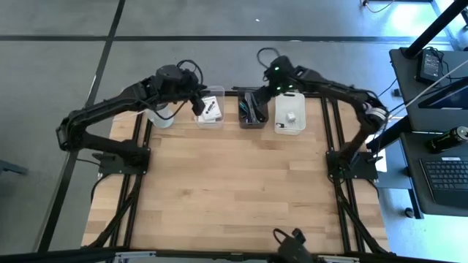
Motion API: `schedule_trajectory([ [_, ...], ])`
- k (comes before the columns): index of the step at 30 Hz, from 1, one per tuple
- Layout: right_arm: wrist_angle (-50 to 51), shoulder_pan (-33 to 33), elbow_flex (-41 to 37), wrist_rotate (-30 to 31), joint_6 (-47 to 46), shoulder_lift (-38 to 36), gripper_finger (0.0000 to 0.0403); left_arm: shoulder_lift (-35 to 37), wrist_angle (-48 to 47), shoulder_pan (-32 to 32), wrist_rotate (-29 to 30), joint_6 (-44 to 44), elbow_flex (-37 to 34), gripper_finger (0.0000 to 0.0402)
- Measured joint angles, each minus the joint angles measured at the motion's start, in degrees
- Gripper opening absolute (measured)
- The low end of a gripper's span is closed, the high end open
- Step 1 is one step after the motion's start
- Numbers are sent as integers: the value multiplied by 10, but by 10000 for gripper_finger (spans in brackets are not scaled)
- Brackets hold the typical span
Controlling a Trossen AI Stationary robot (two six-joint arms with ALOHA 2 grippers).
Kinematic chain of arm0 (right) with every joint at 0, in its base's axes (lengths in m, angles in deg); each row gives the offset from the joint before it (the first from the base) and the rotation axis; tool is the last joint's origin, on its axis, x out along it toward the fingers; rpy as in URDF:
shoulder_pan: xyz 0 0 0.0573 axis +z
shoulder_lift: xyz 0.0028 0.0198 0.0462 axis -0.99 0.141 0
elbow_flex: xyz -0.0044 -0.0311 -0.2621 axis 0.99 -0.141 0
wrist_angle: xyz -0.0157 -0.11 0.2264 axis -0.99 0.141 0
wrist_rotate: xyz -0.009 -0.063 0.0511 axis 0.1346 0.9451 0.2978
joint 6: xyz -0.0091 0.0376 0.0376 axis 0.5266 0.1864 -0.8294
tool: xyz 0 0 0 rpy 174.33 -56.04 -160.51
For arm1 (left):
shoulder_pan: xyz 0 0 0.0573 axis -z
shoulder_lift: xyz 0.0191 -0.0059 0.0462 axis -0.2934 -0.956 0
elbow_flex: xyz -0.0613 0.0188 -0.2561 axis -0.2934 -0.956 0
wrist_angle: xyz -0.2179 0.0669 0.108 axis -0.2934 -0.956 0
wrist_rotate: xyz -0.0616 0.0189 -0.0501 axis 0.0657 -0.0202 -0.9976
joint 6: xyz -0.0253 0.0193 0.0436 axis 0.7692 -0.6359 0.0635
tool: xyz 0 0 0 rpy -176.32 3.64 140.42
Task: Pick and place items into bin
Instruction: Return to Home Position
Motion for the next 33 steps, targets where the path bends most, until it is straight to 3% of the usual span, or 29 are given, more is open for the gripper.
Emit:
schedule_trajectory([
  [4,21,-7,-16,1,24,-76,158,0,-8,30,1,18,0,62],
  [8,-13,11,-76,-1,52,-167,105,0,-9,74,25,33,0,9],
  [13,-75,51,-195,-7,60,-279,15,-11,-9,144,90,51,-1,1],
  [18,-152,86,-324,-71,50,-377,12,-36,7,221,165,74,-11,1],
  [23,-200,119,-405,-121,43,-453,4,-46,164,286,177,82,-125,1],
  [27,-194,153,-427,-123,38,-487,8,-42,315,329,176,59,-226,1],
  [33,-186,212,-434,-126,130,-497,5,-1,405,359,170,-14,-342,1],
])
